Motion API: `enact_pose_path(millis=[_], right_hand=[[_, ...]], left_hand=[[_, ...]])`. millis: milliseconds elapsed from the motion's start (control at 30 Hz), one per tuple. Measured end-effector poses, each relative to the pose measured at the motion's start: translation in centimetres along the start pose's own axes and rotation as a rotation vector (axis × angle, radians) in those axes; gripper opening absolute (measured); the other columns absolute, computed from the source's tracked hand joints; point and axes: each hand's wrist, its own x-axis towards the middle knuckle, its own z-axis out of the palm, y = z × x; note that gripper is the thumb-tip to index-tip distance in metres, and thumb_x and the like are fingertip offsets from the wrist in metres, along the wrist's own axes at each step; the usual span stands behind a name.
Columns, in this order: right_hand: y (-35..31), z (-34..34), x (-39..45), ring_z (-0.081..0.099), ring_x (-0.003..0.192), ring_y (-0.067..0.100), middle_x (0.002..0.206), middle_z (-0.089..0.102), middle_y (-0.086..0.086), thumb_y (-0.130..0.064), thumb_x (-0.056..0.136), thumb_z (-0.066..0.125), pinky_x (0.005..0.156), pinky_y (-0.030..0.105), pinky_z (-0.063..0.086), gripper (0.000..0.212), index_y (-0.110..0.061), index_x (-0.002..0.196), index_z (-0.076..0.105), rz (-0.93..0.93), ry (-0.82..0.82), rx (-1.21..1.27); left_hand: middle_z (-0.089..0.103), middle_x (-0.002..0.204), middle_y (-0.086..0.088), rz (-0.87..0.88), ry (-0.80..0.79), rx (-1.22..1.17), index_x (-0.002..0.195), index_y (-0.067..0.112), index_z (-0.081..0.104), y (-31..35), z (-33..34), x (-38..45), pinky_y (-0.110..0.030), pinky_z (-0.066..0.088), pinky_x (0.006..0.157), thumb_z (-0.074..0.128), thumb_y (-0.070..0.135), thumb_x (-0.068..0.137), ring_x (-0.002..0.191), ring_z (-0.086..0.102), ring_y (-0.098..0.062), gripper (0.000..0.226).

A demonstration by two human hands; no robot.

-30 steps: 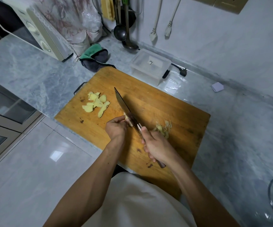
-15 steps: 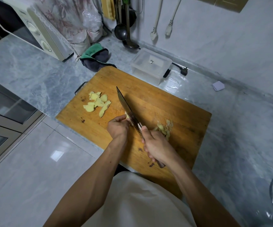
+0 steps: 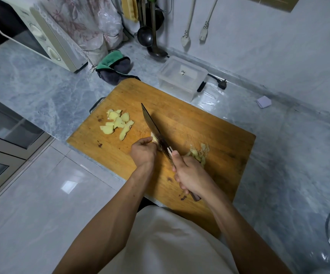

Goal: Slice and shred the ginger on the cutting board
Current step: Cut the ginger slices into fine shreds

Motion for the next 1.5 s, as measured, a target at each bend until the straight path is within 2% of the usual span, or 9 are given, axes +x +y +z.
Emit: enact_pose_path(millis=[167, 367, 567, 800, 1033, 1167, 1300, 1500], right_hand=[[-0.2, 0.0, -0.1, 0.044, 0.041, 0.011, 0.06, 0.051, 0.0, -0.056, 0.106, 0.028, 0.042, 0.025, 0.04, 0.056, -0.015, 0.077, 0.052, -0.008, 0.0, -0.01], [-0.4, 0.3, -0.4, 0.044, 0.04, 0.008, 0.06, 0.049, 0.001, -0.053, 0.107, 0.025, 0.04, 0.022, 0.04, 0.055, -0.017, 0.076, 0.051, -0.029, 0.002, -0.036], [-0.4, 0.4, -0.3, 0.043, 0.04, 0.011, 0.057, 0.047, 0.001, -0.053, 0.107, 0.024, 0.041, 0.023, 0.039, 0.056, -0.015, 0.075, 0.05, -0.04, 0.005, -0.039], [-0.5, 0.5, 0.3, 0.045, 0.039, 0.012, 0.054, 0.049, 0.001, -0.055, 0.107, 0.024, 0.043, 0.025, 0.04, 0.06, -0.013, 0.075, 0.051, -0.036, 0.001, -0.047], [-0.5, 0.5, 0.6, 0.041, 0.04, 0.013, 0.05, 0.044, -0.004, -0.057, 0.106, 0.026, 0.044, 0.028, 0.039, 0.058, -0.015, 0.074, 0.05, -0.007, -0.006, 0.024], [-0.3, 1.0, 0.3, 0.043, 0.042, 0.017, 0.053, 0.047, 0.001, -0.058, 0.105, 0.026, 0.048, 0.032, 0.041, 0.059, -0.015, 0.073, 0.049, -0.016, 0.0, 0.03], [0.4, 1.0, -0.2, 0.044, 0.04, 0.016, 0.053, 0.048, 0.003, -0.057, 0.106, 0.025, 0.044, 0.028, 0.039, 0.06, -0.014, 0.072, 0.049, -0.027, 0.01, 0.031], [-0.2, 1.0, 0.8, 0.045, 0.041, 0.015, 0.054, 0.048, 0.0, -0.058, 0.106, 0.025, 0.047, 0.028, 0.04, 0.059, -0.015, 0.072, 0.049, -0.019, 0.008, 0.014]], left_hand=[[0.075, 0.086, -0.006, -0.001, -0.017, 0.019, 0.091, 0.018, 0.076, 0.0, -0.1, 0.2, -0.039, 0.061, 0.076, 0.066, 0.001, 0.083, 0.077, 0.073, -0.026, 0.021], [0.075, 0.086, -0.006, 0.027, -0.038, 0.06, 0.088, 0.019, 0.075, -0.1, -0.1, 0.4, -0.04, 0.061, 0.076, 0.064, 0.001, 0.083, 0.077, 0.073, -0.025, 0.022], [0.076, 0.089, -0.007, 0.039, -0.043, 0.076, 0.094, 0.014, 0.077, -0.2, -0.2, 0.6, -0.041, 0.061, 0.076, 0.062, -0.002, 0.085, 0.079, 0.073, -0.026, 0.024], [0.075, 0.086, -0.008, 0.039, -0.058, 0.08, 0.089, 0.013, 0.077, -0.3, -0.2, 0.8, -0.041, 0.061, 0.079, 0.064, -0.002, 0.083, 0.079, 0.073, -0.026, 0.02], [0.075, 0.088, -0.008, 0.06, -0.062, 0.1, 0.092, 0.012, 0.077, -0.2, -0.2, 0.8, -0.041, 0.061, 0.08, 0.065, -0.001, 0.083, 0.081, 0.073, -0.026, 0.02], [0.075, 0.091, -0.01, 0.1, -0.046, 0.12, 0.099, 0.009, 0.076, -0.2, -0.2, 0.2, -0.039, 0.059, 0.084, 0.066, 0.003, 0.087, 0.083, 0.072, -0.024, 0.017], [0.075, 0.094, -0.011, 0.123, -0.053, 0.129, 0.102, 0.007, 0.075, 0.0, -0.2, 0.0, -0.039, 0.059, 0.084, 0.064, 0.001, 0.088, 0.082, 0.071, -0.024, 0.019], [0.075, 0.091, -0.009, 0.117, -0.066, 0.145, 0.094, 0.011, 0.075, 0.1, -0.5, 0.1, -0.038, 0.06, 0.082, 0.067, 0.003, 0.087, 0.083, 0.072, -0.024, 0.013]])
